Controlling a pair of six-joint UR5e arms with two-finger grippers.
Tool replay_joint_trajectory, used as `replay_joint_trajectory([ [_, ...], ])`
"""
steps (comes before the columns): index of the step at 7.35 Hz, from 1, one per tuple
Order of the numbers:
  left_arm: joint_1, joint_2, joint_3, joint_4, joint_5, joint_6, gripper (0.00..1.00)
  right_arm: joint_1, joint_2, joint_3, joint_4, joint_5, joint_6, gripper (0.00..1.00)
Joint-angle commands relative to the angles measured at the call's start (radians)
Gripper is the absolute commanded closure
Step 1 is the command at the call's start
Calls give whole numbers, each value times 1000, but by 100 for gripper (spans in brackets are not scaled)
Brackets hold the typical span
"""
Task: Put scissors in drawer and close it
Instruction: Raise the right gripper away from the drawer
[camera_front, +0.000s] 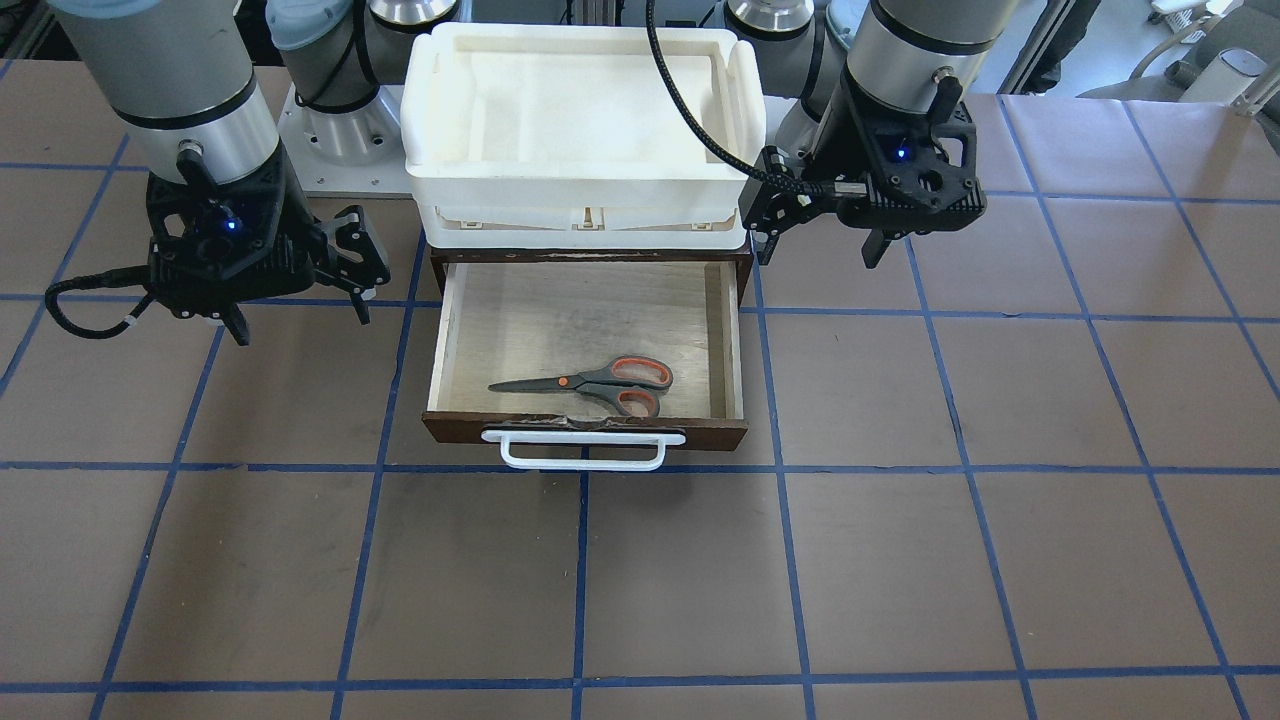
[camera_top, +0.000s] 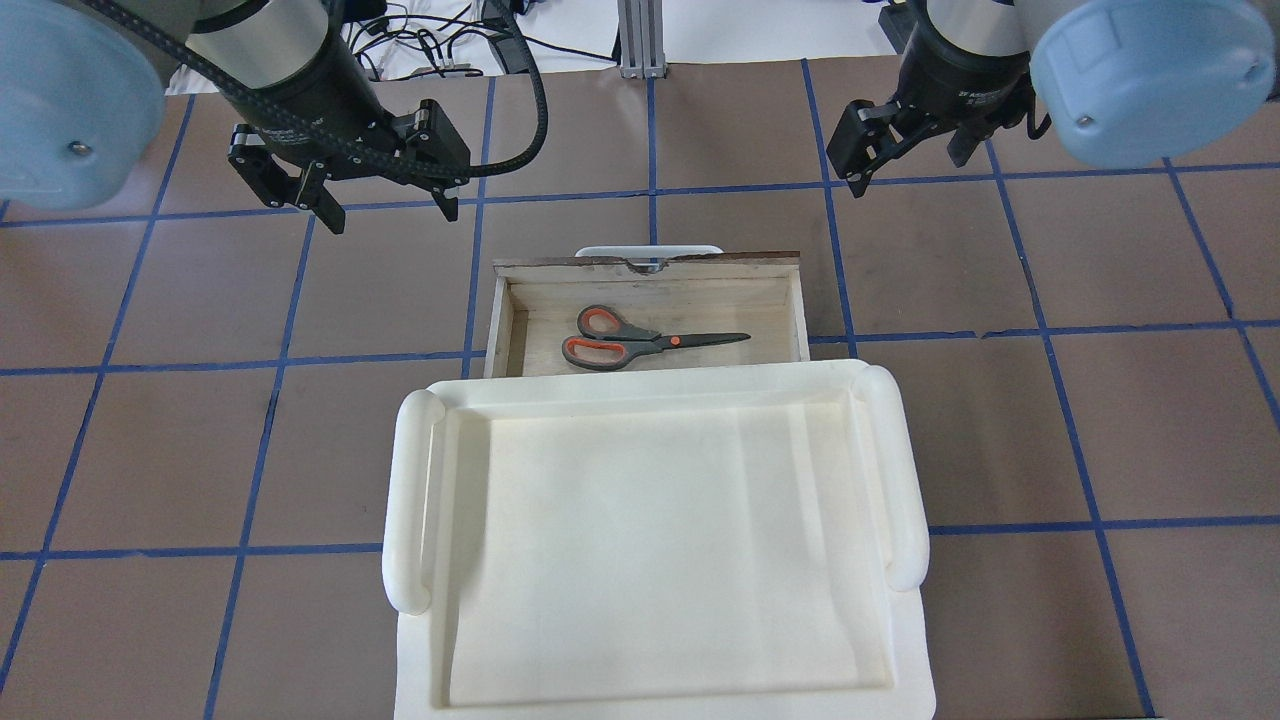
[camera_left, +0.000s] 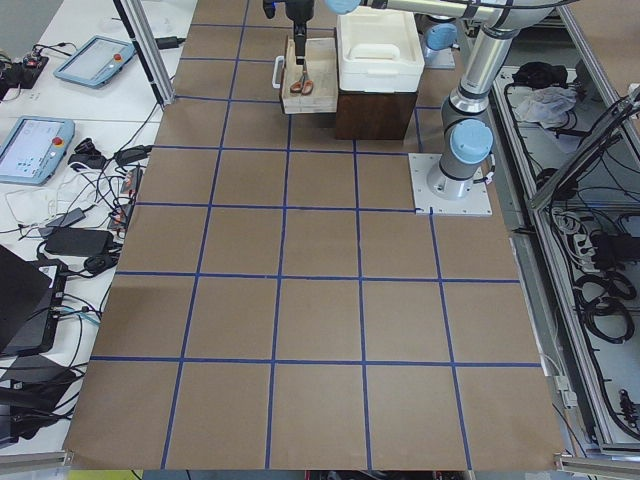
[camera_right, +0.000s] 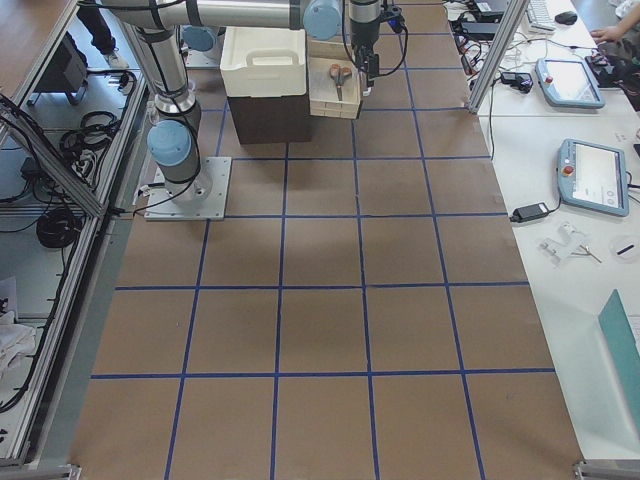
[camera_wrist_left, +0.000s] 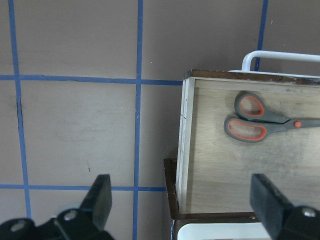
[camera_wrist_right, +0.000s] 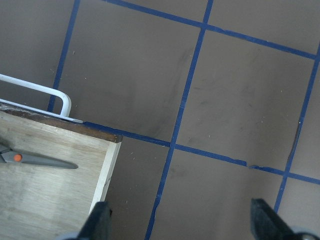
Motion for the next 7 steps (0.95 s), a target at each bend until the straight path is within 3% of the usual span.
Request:
replay_joint_trajectory([
  [1,-7,-16,1,63,-4,3,0,-4,-25,2,27,-1,2,0],
  [5,-14,-63,15,107,-9,-50,0,-23,-31,3,63,0,31,0],
  [7,-108,-135,26,178,-11,-96,0,-74,-29,3,98,11,29,0],
])
